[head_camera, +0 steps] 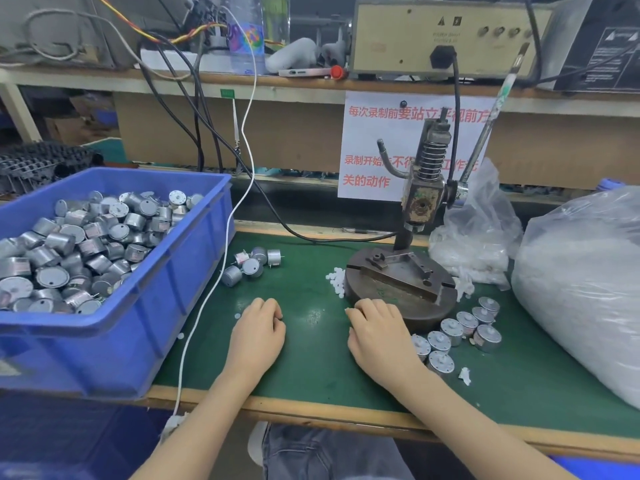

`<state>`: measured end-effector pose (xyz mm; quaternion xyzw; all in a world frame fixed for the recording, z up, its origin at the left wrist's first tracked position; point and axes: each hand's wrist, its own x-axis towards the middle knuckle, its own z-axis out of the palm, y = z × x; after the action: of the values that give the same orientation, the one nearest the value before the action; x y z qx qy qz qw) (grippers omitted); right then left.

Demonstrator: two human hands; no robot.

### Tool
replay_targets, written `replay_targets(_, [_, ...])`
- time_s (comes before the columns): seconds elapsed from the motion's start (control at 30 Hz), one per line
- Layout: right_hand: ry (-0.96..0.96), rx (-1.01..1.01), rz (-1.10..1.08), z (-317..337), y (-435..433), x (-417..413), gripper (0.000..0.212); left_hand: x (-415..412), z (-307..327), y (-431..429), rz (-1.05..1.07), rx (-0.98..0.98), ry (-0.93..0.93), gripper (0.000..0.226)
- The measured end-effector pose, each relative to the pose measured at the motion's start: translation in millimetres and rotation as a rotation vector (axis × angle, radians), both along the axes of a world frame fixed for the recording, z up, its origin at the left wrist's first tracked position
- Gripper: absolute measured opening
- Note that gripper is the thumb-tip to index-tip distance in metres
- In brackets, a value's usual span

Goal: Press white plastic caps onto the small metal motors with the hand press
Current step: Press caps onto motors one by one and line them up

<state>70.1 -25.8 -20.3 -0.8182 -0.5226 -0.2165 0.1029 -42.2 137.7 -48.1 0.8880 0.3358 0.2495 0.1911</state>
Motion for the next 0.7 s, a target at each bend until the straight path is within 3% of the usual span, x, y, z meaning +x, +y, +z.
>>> replay_targets(0.23, [0.222,0.150,0.326,-7,25,-28,0.006,0,-2,-4,0.028,0.113,0.052,0.012])
replay_targets(0.37, [0.467,0.280,0.188,-13,24,-27,0.011,2,-4,-5,0.058,0.134,0.062,0.011])
replay_targets(0.5, [0.603,0.377,0.128,-16,22,-22,0.012,9,2,-7,0.107,0.007,0.013,0.012])
replay_targets(0.7, [0.681,0.506,0.118,-14,24,-18,0.024,53,14,-15,-0.197,-0.122,0.009,0.024])
